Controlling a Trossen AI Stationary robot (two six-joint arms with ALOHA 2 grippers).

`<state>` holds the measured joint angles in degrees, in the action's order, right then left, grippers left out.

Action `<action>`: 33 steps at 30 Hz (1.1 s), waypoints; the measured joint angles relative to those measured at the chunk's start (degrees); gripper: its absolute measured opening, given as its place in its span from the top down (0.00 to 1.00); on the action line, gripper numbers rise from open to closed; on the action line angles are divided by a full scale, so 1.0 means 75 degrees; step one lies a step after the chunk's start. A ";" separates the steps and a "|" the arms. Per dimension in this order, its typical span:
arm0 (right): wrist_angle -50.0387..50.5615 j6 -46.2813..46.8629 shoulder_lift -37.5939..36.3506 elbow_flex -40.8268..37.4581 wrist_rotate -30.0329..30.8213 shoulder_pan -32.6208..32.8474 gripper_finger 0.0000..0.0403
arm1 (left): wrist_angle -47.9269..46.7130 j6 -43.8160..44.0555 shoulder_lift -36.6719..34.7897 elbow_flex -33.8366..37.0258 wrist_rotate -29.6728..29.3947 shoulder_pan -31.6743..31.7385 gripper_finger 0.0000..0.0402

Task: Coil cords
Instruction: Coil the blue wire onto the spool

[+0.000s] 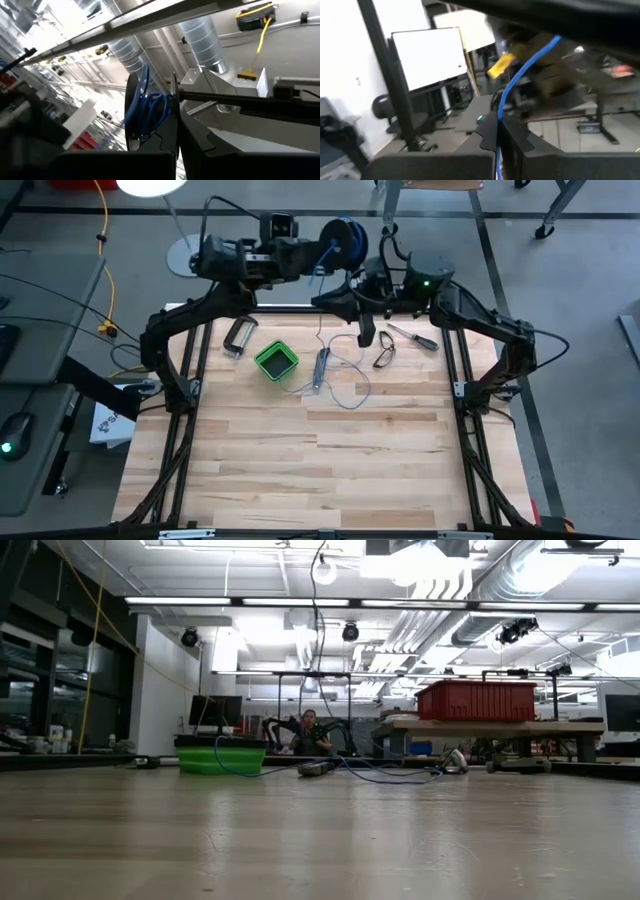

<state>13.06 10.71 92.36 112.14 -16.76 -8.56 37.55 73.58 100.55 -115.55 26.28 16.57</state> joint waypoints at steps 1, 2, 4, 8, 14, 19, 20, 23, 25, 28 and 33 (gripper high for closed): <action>0.0023 -0.0001 0.0006 0.0000 -0.0026 0.0045 1.00 | 0.0001 0.0015 0.0020 0.0000 -0.0005 0.0050 1.00; 0.0053 -0.0001 0.0007 0.0000 -0.0029 0.0097 1.00 | 0.0004 0.0013 0.0040 0.0000 -0.0010 0.0104 1.00; 0.0038 -0.0008 -0.0014 0.0000 -0.0037 0.0200 1.00 | -0.0010 -0.0097 0.0049 0.0000 -0.0013 0.0215 1.00; 0.0066 -0.0003 -0.0027 0.0000 -0.0046 0.0415 1.00 | -0.0005 -0.0428 -0.0001 0.0000 0.0015 0.0534 1.00; 0.0114 -0.0004 -0.0030 0.0000 -0.0025 0.0669 1.00 | 0.0019 -0.0743 -0.0053 0.0000 -0.0125 0.1025 1.00; 0.0310 -0.0001 -0.0086 0.0000 0.0024 0.0788 1.00 | -0.0031 -0.0886 -0.0057 0.0000 0.0463 0.1456 1.00; 0.0382 -0.0001 -0.0109 0.0000 0.0021 0.0802 1.00 | -0.0042 -0.0839 -0.0078 0.0000 0.0654 0.1557 1.00; 0.0691 0.0130 -0.0227 0.0000 0.0021 0.0799 1.00 | -0.0037 -0.0835 -0.0165 0.0000 0.1087 0.1798 1.00; 0.0909 0.0126 -0.0291 0.0000 0.0030 0.0796 1.00 | -0.0060 -0.0838 -0.0250 0.0000 0.1277 0.1944 1.00; 0.1093 0.0110 -0.0434 0.0000 0.0021 0.0767 1.00 | -0.0468 -0.1026 -0.0372 0.0000 0.1587 0.2111 1.00; 0.1390 0.0086 -0.0719 0.0000 -0.0032 0.0641 1.00 | -0.2428 -0.2030 -0.0775 0.0000 0.2067 0.2256 1.00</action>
<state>23.48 11.35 86.97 112.14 -17.00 -3.75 19.34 58.35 94.74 -115.55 41.78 33.50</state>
